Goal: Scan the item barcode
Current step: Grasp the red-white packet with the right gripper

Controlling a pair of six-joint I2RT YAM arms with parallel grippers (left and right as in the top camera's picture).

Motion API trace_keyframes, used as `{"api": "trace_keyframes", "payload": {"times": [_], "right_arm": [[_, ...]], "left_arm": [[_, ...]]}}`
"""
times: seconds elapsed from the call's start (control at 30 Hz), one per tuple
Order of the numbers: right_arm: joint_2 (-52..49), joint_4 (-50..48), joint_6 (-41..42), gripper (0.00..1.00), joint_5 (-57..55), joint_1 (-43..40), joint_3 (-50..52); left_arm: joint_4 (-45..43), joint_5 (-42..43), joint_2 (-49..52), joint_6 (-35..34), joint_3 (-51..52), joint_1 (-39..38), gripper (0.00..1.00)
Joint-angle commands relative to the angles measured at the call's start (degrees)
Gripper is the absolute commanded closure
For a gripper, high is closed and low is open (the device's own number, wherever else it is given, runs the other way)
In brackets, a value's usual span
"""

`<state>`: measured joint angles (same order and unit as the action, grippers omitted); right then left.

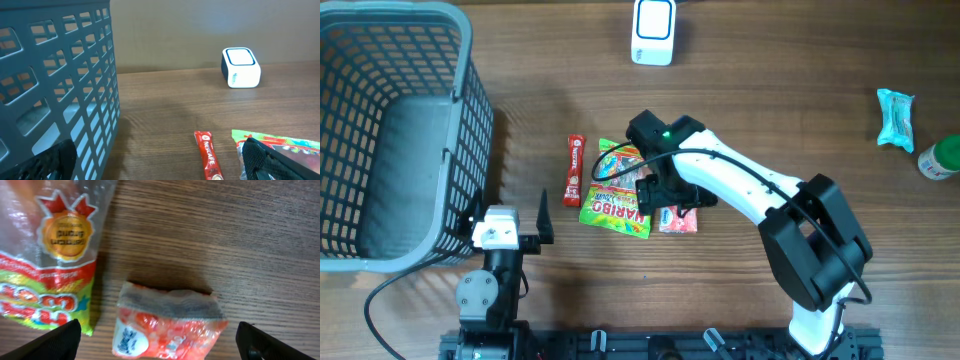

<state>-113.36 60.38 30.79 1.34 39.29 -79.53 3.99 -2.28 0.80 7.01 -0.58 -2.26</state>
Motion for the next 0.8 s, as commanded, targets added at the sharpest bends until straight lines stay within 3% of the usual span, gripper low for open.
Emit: {"api": "trace_keyframes", "payload": {"times": [0.0,0.1,0.2,0.3,0.37,0.53,0.77], "right_arm": [[-0.1,-4.4,-0.9,0.0,-1.4,0.0,4.1],[-0.1,-11.0,-0.8,0.0,-1.3,-0.2,11.1],[-0.1,-11.4,-0.8,0.0,-1.2,-0.2,12.4],[-0.1,-11.3,-0.8,0.21,-0.4,-0.3,11.8],[-0.1,-11.0,-0.7,0.28,1.8,-0.4,10.3],[-0.1,-3.8,-0.6,0.35,4.8,-1.5,4.1],[-0.1,7.3,-3.1,0.36,26.3,-13.5,-2.1]], "left_arm": [[0.0,-0.2,-0.4,-0.3,0.3,-0.1,0.0],[0.0,-0.2,-0.4,-0.3,0.3,-0.1,0.0],[0.0,-0.2,-0.4,-0.3,0.3,-0.1,0.0],[0.0,-0.2,-0.4,-0.3,0.3,-0.1,0.0],[0.0,-0.2,-0.4,-0.3,0.3,-0.1,0.0],[0.0,-0.2,-0.4,-0.3,0.3,-0.1,0.0],[0.0,-0.2,-0.4,-0.3,0.3,-0.1,0.0]]}}
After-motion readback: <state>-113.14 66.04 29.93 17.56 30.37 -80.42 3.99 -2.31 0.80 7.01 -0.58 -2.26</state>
